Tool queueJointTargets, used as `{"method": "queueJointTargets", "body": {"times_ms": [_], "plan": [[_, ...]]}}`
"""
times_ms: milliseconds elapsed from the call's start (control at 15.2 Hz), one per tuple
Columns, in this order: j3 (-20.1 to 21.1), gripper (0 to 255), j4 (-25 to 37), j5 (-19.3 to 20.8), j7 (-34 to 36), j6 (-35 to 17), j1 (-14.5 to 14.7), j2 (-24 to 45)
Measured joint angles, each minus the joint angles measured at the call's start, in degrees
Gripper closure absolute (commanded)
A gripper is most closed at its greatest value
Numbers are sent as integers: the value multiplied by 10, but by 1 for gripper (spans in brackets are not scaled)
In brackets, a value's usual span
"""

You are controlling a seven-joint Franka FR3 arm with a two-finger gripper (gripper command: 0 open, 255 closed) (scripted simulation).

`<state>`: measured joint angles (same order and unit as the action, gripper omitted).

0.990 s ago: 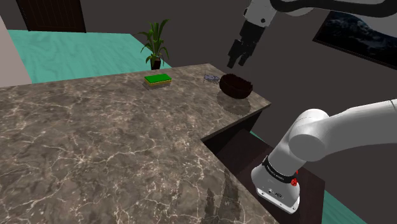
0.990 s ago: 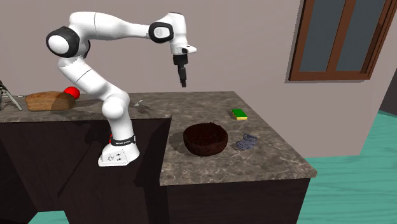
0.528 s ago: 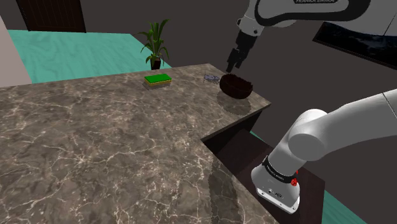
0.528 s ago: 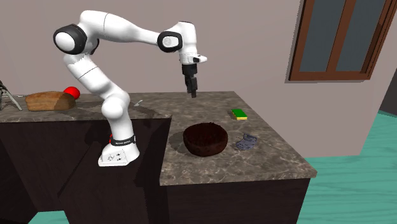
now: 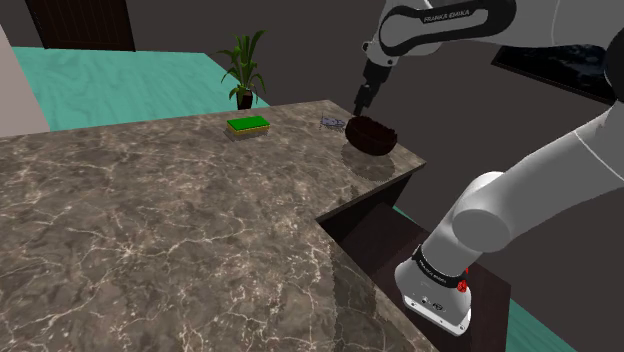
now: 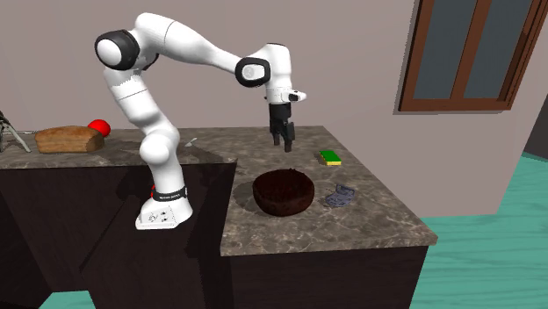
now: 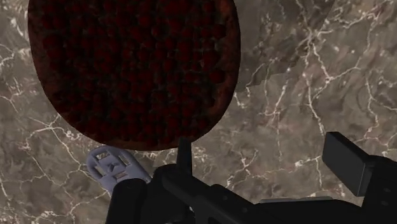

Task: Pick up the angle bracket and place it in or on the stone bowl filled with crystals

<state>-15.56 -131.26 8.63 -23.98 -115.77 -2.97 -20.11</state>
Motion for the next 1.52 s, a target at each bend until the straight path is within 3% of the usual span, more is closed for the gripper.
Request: {"method": "queueJointTargets", "body": {"times_ms": [396, 1056, 1518], "plan": [[-42, 0, 58, 0, -96, -64, -5, 113], [-66, 0, 233, -55, -251, -117, -35, 328], [-63, 0, 234, -71, -268, -157, -47, 369]]}}
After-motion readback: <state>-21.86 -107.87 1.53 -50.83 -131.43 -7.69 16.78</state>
